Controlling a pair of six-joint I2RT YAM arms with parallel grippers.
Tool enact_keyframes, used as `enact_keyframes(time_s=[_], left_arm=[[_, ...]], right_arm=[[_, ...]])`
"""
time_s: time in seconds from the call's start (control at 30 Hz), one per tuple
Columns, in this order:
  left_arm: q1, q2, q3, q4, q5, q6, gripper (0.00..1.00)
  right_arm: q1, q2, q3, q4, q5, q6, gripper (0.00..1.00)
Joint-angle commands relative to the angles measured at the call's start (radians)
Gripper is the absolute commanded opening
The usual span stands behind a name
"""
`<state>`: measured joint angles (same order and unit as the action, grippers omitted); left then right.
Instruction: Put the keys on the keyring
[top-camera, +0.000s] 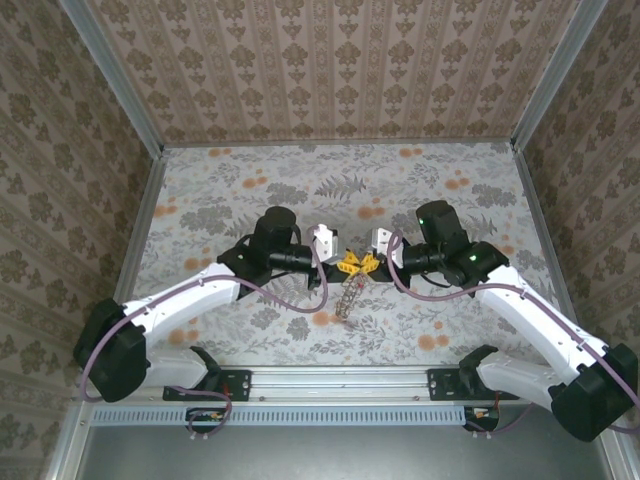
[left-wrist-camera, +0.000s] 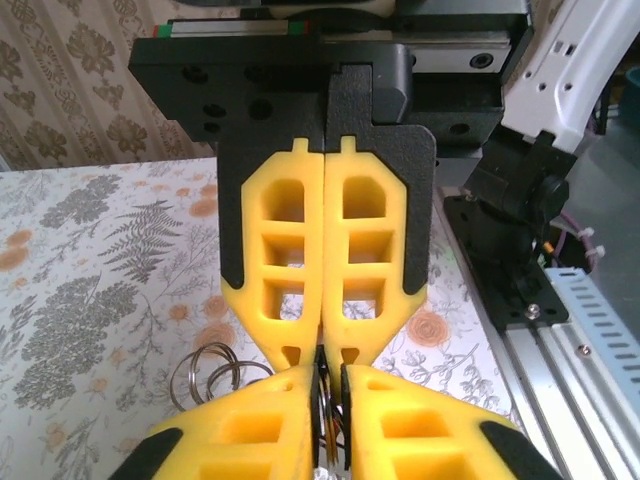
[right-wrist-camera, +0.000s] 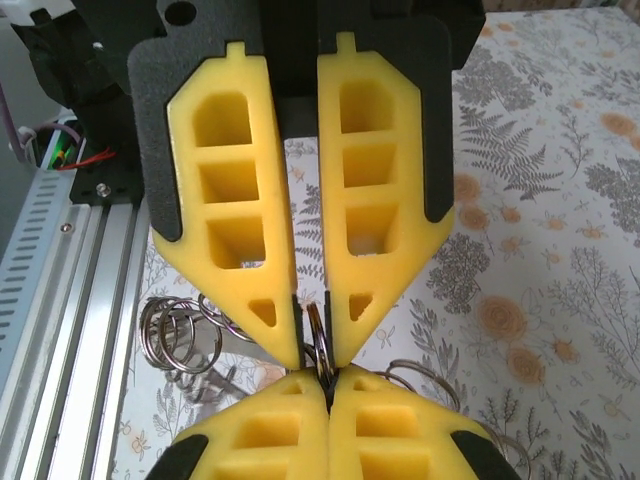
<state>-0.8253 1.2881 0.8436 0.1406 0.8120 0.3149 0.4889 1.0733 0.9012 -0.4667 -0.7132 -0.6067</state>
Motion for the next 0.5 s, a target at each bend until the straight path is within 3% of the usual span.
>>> enact_keyframes(time_s=[0.0, 0.2, 0.47], left_arm=[[-0.019, 0.016, 0.033, -0.066, -0.016, 0.047, 0.07], [-0.04, 0.01, 0.07, -0.175, -0.096, 0.12, 0.1], [-0.04, -0.003, 0.078, -0.234, -0.11, 0.153, 0.16]], right_arm=[[0.01, 0.002, 0.05, 0.014, 0.003, -0.021, 0.0], [0.013, -0.014, 0.043, 0.034, 0.007, -0.007, 0.0], [0.013, -0.015, 0.05, 0.003, 0.016, -0.028, 0.0]])
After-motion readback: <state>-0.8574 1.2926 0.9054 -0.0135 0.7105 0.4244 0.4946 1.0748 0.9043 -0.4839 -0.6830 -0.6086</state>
